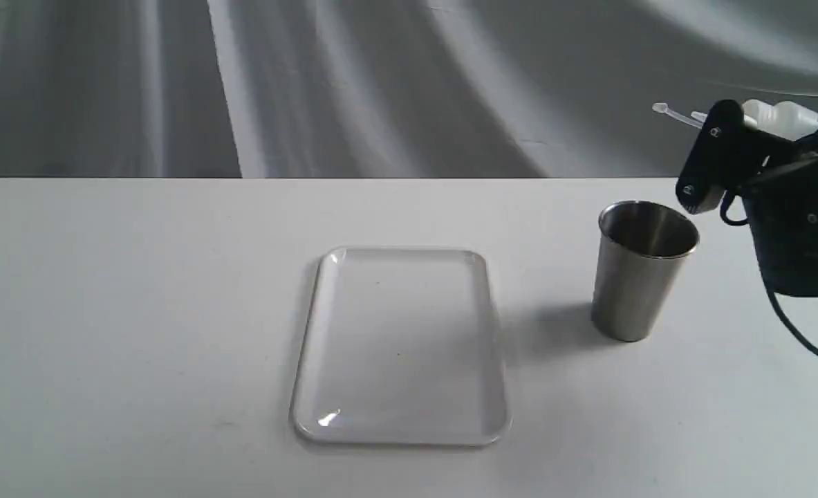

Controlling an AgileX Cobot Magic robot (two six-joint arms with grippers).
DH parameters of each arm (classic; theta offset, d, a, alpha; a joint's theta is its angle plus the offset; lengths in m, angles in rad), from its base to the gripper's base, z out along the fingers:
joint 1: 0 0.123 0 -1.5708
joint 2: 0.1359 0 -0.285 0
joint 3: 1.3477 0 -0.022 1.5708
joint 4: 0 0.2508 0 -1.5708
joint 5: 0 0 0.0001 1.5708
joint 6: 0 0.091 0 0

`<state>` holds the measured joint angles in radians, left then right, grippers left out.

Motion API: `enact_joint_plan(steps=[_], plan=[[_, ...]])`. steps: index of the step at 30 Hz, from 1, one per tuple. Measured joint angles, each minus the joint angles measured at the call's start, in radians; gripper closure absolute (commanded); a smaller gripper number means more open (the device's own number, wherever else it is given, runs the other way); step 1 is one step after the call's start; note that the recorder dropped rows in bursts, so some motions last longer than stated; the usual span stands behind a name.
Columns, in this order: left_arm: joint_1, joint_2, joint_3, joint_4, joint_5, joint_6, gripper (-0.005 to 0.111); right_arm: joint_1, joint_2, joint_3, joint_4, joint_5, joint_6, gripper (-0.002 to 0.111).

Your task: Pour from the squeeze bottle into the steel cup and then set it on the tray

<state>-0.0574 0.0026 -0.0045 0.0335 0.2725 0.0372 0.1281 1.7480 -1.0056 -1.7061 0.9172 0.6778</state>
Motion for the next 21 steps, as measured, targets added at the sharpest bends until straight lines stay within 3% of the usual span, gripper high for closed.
enact_joint_plan(steps=[21], plan=[[0.000,0.000,0.000,0.000,0.000,0.000,0.107,0.011,0.000,0.000,0.000,0.020,-0.002,0.092]])
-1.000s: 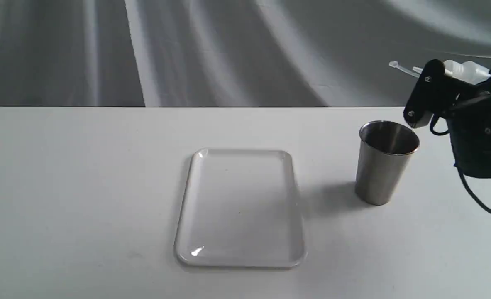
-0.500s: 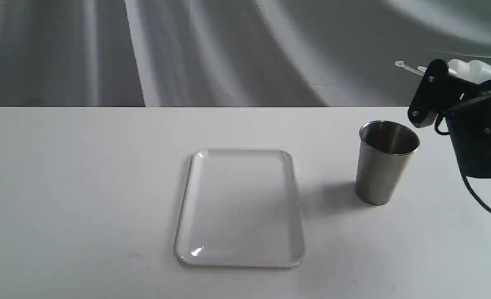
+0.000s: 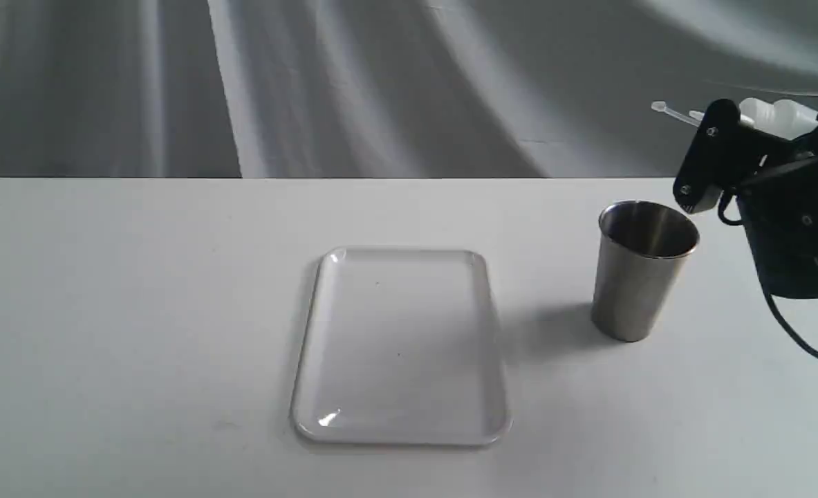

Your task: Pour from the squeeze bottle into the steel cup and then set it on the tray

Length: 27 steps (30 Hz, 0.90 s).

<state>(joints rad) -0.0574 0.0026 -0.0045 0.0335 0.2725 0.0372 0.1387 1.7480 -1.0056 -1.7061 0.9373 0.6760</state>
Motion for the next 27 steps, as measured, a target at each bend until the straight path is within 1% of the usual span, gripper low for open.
enact_joint_plan(steps=[6,14,22,27], plan=[[0.000,0.000,0.000,0.000,0.000,0.000,0.107,0.003,0.000,0.000,0.000,0.002,-0.053,0.092],[0.000,0.000,0.000,0.000,0.000,0.000,0.107,0.011,0.000,0.000,0.000,0.009,-0.188,0.092],[0.000,0.000,0.000,0.000,0.000,0.000,0.107,0.011,0.000,0.000,0.000,0.013,-0.241,0.092],[0.000,0.000,0.000,0.000,0.000,0.000,0.107,0.011,0.000,0.000,0.000,0.014,-0.313,0.092]])
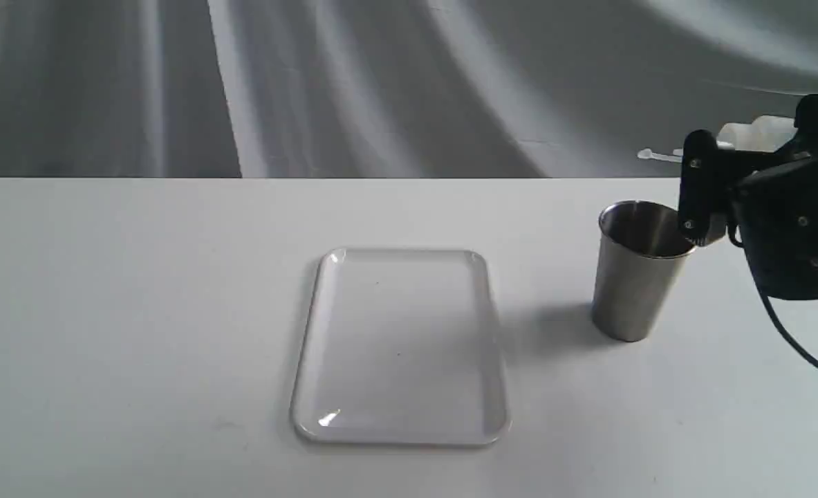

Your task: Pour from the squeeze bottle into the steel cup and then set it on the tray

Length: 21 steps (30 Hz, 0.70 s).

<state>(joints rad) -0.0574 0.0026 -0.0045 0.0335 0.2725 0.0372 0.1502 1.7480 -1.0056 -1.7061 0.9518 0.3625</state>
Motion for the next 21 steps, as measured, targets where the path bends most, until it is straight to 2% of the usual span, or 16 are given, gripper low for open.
enact_joint_plan(steps=[21], plan=[[0.000,0.000,0.000,0.000,0.000,0.000,0.107,0.017,0.000,0.000,0.000,0.015,-0.220,0.092]])
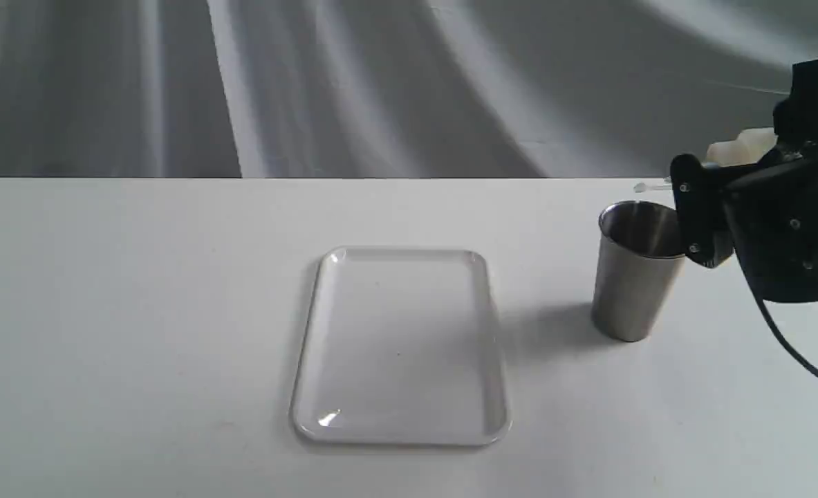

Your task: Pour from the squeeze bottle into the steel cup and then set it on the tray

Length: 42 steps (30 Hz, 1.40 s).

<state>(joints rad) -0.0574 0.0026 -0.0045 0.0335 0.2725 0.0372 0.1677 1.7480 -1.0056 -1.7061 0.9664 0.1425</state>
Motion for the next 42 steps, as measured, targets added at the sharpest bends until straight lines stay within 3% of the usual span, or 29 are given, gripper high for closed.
enact_joint_plan(steps=[42], plan=[[0.000,0.000,0.000,0.000,0.000,0.000,0.107,0.001,0.000,0.000,0.000,0.035,-0.155,0.092]])
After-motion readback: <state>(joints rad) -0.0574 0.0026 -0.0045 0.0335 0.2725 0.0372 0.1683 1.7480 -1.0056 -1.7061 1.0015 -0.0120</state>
